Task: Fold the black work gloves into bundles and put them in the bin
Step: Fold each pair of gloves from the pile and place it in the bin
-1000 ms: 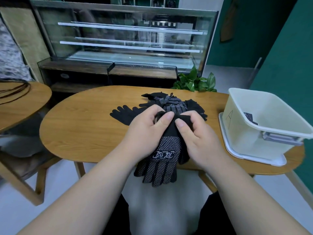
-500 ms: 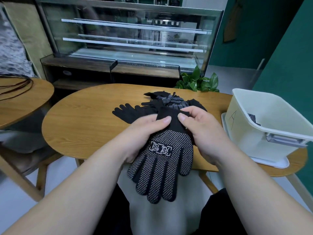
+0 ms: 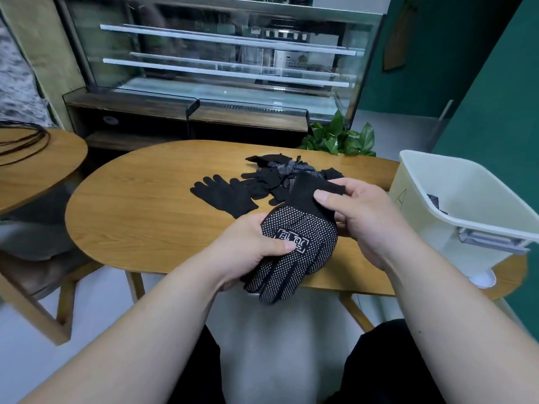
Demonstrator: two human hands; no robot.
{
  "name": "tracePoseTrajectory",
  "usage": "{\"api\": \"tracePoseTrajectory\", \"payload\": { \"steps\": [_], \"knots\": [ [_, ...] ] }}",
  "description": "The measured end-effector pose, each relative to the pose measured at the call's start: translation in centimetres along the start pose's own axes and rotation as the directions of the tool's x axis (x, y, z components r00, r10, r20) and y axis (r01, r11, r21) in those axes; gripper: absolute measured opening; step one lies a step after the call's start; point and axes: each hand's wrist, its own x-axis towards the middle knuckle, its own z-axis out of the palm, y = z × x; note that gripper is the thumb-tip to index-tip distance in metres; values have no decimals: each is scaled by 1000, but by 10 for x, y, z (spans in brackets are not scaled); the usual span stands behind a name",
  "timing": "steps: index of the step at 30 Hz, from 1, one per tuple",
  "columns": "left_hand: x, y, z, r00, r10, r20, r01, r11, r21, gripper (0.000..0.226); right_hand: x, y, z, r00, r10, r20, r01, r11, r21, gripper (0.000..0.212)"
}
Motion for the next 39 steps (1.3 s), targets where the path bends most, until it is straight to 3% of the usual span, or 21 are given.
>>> {"api": "tracePoseTrajectory", "payload": {
  "steps": [3,6,9,14,17,20,26,30,34,37,39],
  "knots": [
    [-2,3,-3,998,5,65,-5,1000,-9,22,3,-3,-3,999,-34,-21,32,996,-84,8],
    [-3,-1,-3,998,13,55,-12,1000,-19,19,6,-5,-5,997,-40,-64,37,999,-38,4],
    [-1,-3,-1,999,33,-21,-32,998,57,19,7,-5,-3,996,-44,-75,44,999,0,10],
    [0,0,-6,1000,11,0,-11,980,197,11,9,-4,-4,995,-44,-87,42,999,-25,10],
    [-1,5,-14,999,40,2,-39,951,308,9,9,-3,-6,1000,-8,4,8,996,-86,16],
    [1,15,-16,994,107,-36,-93,957,276,28,9,-2,-3,992,15,125,9,983,-185,25],
    [10,24,-9,965,248,-84,-187,877,442,38,5,-3,5,976,55,213,-25,990,-142,18],
    [9,21,-12,992,101,-78,-74,950,302,19,3,-1,1,978,33,207,13,975,-220,12],
    [7,14,-22,993,-102,54,92,982,168,30,2,5,1,938,165,304,-102,972,-213,9],
    [10,10,-24,992,-120,39,108,970,218,14,5,15,4,937,195,290,-119,958,-259,10],
    [14,6,-26,995,-96,1,93,958,271,18,8,20,7,944,194,267,-114,951,-286,8]
  ]
}}
